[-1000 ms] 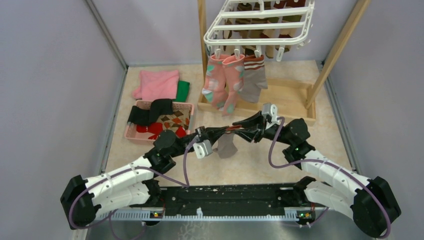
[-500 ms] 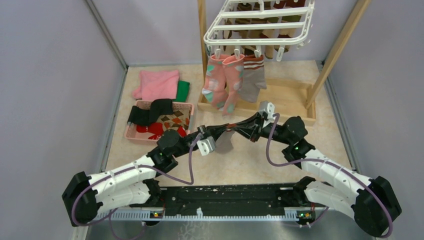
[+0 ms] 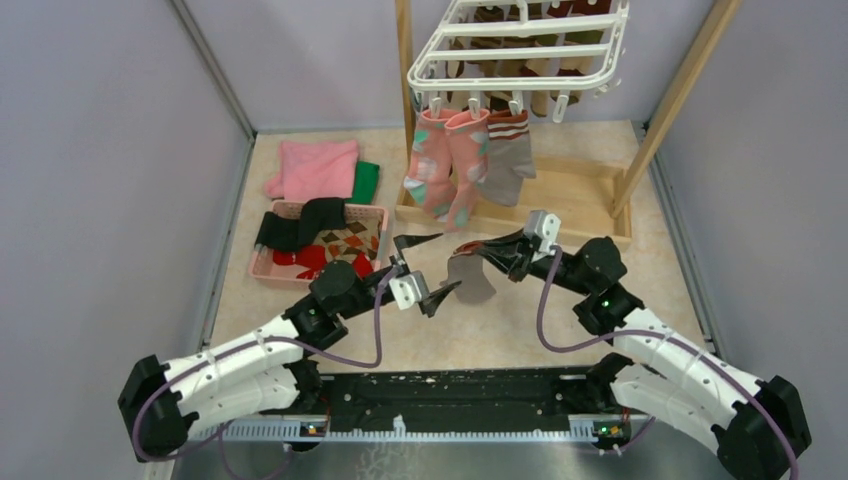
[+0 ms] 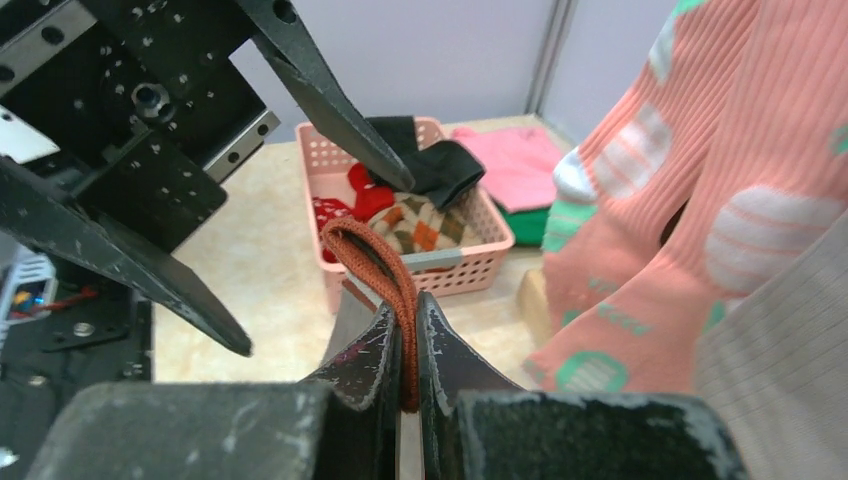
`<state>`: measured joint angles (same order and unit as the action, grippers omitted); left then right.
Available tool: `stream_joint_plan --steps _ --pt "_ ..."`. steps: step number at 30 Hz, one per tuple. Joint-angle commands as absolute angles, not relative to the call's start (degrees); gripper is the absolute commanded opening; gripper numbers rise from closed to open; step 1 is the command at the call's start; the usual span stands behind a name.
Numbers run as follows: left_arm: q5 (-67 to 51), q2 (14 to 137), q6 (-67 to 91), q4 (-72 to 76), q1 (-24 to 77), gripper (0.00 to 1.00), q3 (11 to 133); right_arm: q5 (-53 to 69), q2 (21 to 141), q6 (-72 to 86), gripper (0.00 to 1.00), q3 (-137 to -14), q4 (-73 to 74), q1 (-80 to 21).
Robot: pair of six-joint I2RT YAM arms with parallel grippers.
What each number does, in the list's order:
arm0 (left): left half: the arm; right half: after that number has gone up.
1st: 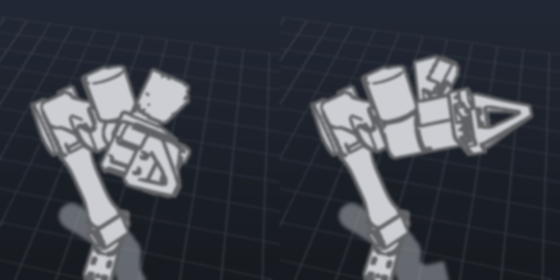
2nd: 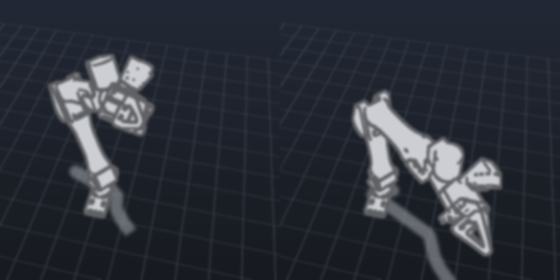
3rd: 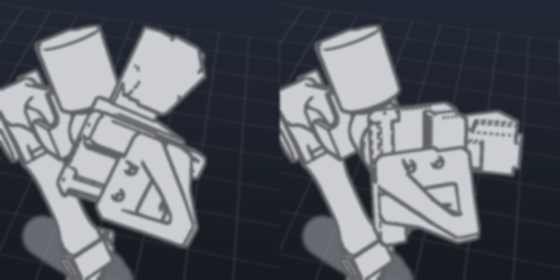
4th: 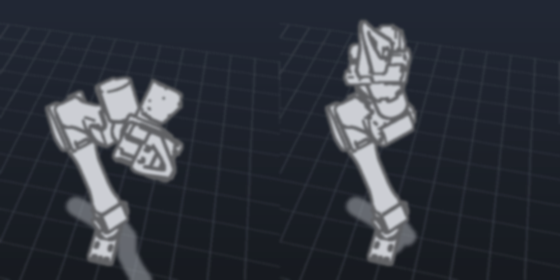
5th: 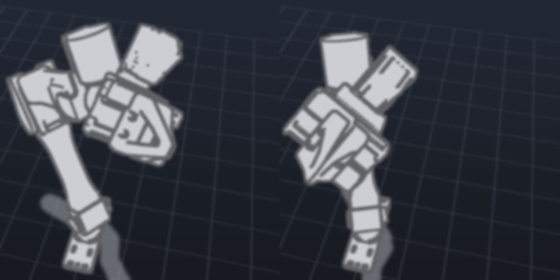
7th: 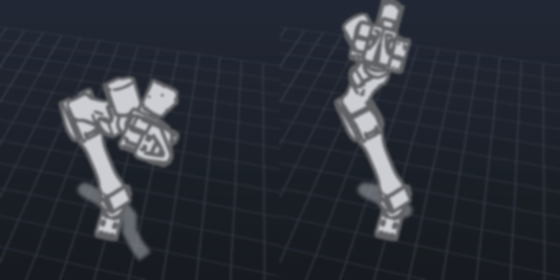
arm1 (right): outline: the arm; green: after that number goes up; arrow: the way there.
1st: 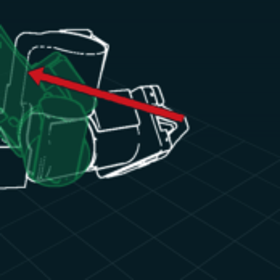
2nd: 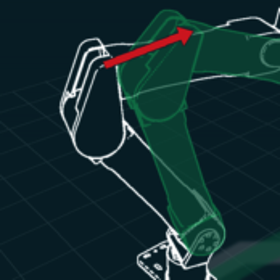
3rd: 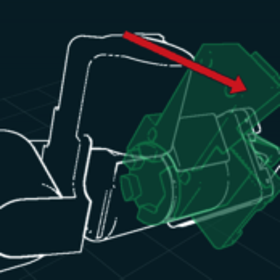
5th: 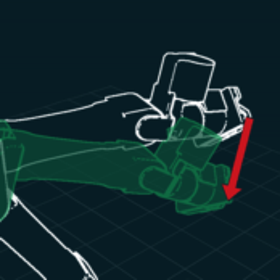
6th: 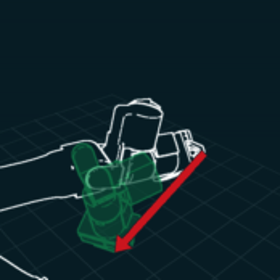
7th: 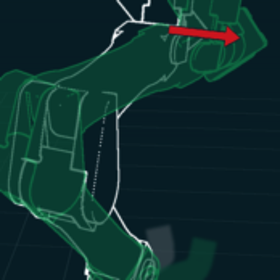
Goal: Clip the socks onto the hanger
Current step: Open the clamp at the hanger.
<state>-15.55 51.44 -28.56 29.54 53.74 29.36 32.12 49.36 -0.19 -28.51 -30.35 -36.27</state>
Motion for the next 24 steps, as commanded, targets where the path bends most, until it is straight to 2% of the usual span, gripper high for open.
stream_joint_plan --steps 1,9,17,20,22,24 --pt "-14.8 45.9 -25.0 20.2 53.7 0.99 33.0 32.0 45.8 -12.2 0.0 -27.2 -30.3 -36.6" --pt "-15.8 49.8 -14.3 14.7 53.3 0.99 40.0 35.0 46.3 -16.9 0.0 -26.2 -31.6 -36.7" --pt "-19.8 56.5 -14.2 15.2 53.3 0.7 43.4 35.0 45.3 -17.4 0.0 -25.5 -32.2 -37.1" --pt "-18.2 58.0 -14.5 15.2 53.3 0.67 44.2 35.4 45.6 -17.4 0.0 -25.2 -32.9 -37.1" --pt "-17.2 58.8 -14.6 15.7 53.4 0.58 44.4 35.7 45.9 -17.4 0.0 -25.3 -33.2 -37.2" --pt "-16.7 59.1 -14.7 16.4 53.3 0.55 44.4 35.7 46.0 -17.6 0.0 -25.2 -33.1 -37.3"
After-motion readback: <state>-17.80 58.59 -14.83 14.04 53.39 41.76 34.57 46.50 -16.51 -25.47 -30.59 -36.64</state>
